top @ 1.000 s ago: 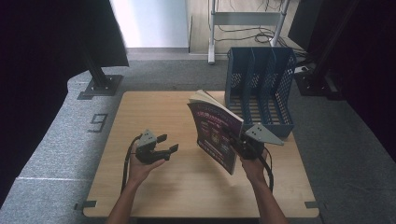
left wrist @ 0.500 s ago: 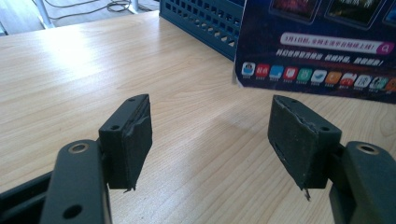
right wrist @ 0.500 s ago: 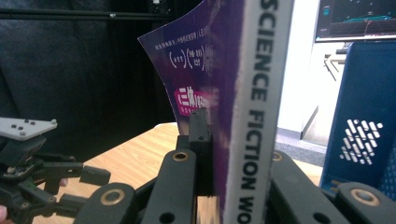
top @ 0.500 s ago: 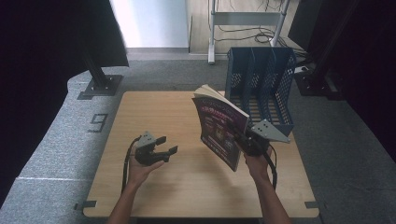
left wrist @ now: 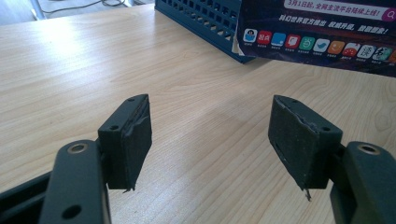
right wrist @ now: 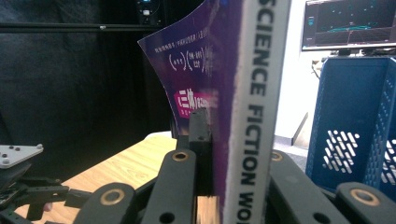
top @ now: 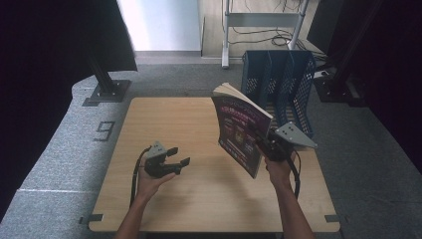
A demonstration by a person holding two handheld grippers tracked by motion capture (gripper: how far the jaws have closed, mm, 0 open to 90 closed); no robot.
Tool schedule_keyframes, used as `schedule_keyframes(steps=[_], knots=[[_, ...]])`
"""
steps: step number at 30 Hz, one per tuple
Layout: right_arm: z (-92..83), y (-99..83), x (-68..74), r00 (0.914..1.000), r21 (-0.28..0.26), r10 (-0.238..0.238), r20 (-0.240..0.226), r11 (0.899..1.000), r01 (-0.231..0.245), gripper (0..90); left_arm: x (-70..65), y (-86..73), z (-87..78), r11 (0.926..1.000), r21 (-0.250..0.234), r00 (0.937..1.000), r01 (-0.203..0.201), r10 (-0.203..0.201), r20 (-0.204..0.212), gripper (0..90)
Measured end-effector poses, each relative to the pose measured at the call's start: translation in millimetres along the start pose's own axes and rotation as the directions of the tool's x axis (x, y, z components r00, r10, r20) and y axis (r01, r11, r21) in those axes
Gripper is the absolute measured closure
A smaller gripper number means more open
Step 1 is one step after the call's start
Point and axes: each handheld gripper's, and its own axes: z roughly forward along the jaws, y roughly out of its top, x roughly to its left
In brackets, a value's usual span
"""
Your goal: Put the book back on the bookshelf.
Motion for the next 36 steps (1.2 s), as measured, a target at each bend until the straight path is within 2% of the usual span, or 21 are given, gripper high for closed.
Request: schedule_keyframes(steps=[18,31,36], knots=[[3.9,15.1,-12.1,0.999,-0.032,0.017,0.041,0.999,-0.016,81.9,1.4,-2.0,0.1,0.9999,0.011,1.0,0.008,-0.008,0.001,30.7],[5.2,25.7,-22.2,0.9958,-0.054,0.026,0.088,0.998,-0.021,81.9,0.1,-1.2,-1.3,1.0,0.0,1.0,0.002,-0.002,0.002,30.9],[4.9,28.4,-23.5,0.9955,-0.056,0.031,0.09,0.998,-0.026,81.9,-2.1,-0.2,-2.5,0.9999,-0.011,1.0,-0.007,0.007,-0.001,31.4]])
